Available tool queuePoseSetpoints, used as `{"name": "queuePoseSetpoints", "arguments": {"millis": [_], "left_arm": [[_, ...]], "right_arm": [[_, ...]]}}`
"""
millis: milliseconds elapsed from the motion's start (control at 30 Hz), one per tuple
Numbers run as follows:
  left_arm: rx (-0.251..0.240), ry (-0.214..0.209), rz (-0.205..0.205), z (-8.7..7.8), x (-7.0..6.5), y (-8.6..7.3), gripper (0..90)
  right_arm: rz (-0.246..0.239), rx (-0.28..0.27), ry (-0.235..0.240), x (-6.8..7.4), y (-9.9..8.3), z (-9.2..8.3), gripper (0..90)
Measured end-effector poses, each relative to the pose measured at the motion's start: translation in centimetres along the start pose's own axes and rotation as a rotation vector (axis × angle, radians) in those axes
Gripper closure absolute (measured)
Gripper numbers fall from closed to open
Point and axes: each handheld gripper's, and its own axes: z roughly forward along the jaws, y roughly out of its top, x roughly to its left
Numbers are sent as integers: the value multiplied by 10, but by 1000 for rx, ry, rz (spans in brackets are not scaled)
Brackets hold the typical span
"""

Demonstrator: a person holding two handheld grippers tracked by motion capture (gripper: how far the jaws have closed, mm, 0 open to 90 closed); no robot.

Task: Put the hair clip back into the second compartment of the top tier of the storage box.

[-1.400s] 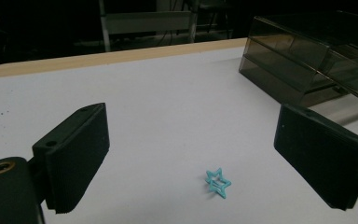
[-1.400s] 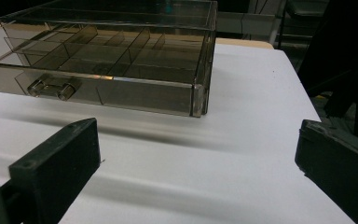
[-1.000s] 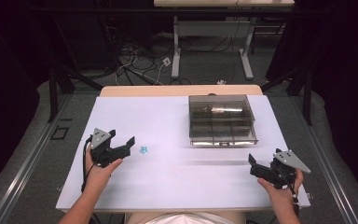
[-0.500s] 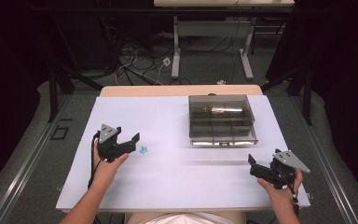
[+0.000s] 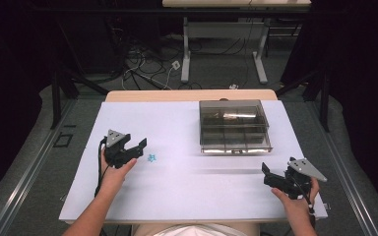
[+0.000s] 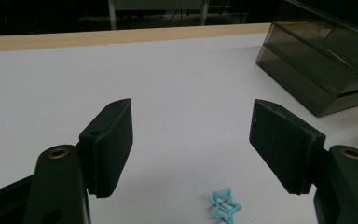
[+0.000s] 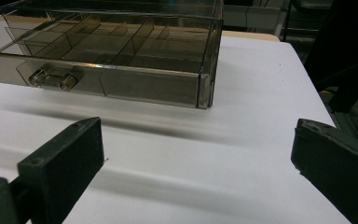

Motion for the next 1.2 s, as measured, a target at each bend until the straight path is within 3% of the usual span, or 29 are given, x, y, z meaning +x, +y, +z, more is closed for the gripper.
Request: {"name": "queuePoseSetpoints", "arguments": {"millis": [367, 433, 500, 600, 800, 967, 1200], "left_arm": [[82, 1, -11, 11, -1, -3, 329], [113, -4, 0, 13, -1, -4, 330], [138, -32, -23, 15, -1, -5, 352], [170, -21, -20, 17, -1, -6, 358], [197, -30, -101, 20, 0, -7, 393], [218, -61, -140, 23, -2, -6, 426], [266, -76, -157, 26, -3, -6, 495]], "right_arm": [[7, 8, 1, -1, -1, 1, 31], [4, 10, 1, -1, -1, 2, 33], [4, 7, 2, -1, -1, 2, 34], [11, 10, 6, -1, -1, 2, 37], [9, 15, 4, -1, -2, 3, 43], [7, 30, -1, -1, -2, 2, 50], [12, 19, 7, -1, -3, 4, 60]]}}
